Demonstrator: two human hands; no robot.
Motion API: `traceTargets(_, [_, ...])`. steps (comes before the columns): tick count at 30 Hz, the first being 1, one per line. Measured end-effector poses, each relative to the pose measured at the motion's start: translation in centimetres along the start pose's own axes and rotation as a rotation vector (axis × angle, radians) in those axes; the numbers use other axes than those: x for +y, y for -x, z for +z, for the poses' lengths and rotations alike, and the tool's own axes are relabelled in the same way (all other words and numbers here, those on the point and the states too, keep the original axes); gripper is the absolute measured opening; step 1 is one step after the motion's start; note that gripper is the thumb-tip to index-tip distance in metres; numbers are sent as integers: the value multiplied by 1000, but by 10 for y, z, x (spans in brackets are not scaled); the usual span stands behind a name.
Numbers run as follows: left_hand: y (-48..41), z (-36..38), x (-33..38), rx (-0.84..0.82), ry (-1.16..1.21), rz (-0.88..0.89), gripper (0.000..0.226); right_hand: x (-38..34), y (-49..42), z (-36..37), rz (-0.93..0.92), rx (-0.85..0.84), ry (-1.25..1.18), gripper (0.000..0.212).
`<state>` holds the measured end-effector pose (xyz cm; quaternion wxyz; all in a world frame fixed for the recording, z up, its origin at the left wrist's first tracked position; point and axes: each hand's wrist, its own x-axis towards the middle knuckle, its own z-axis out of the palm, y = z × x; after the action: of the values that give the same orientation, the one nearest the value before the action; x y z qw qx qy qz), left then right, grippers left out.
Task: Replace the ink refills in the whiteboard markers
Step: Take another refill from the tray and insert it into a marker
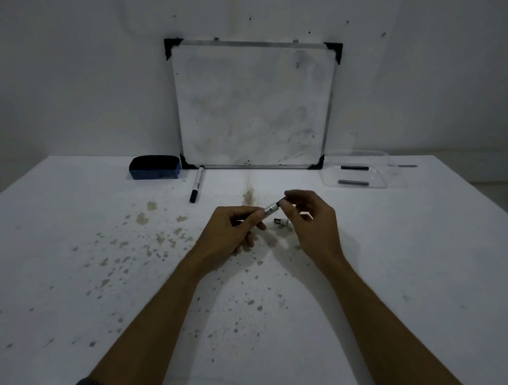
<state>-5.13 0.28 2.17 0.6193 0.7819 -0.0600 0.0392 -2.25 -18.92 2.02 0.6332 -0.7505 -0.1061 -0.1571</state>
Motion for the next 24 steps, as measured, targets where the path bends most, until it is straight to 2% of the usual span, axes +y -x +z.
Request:
traceTargets(2, [0,0,0,7,-5,3,23,3,2,5,-23,-30,61,14])
traceTargets(7, [-3,0,-4,71,18,18,23,7,2,5,-81,-64,195,21])
traceTargets(11, [-9,-4,-15,195,-86,77,27,23,-1,-4,-77,-113,542,25])
traceTargets(14, [-9,-3,-15,177,-108,88,26,31,0,-6,-105,-167,684,25])
traceTargets(16, [-8,-3,-15,154,-112,94,25,25,-1,-5,-41,-135,575,24])
traceTargets(21, [-5,-1,-14,40,-93,51,26,4,-6,-9,154,-102,-13,28])
traceTargets(24, [-5,-2,-12,29,-69,53,28,1,-6,-12,226,-121,-222,28])
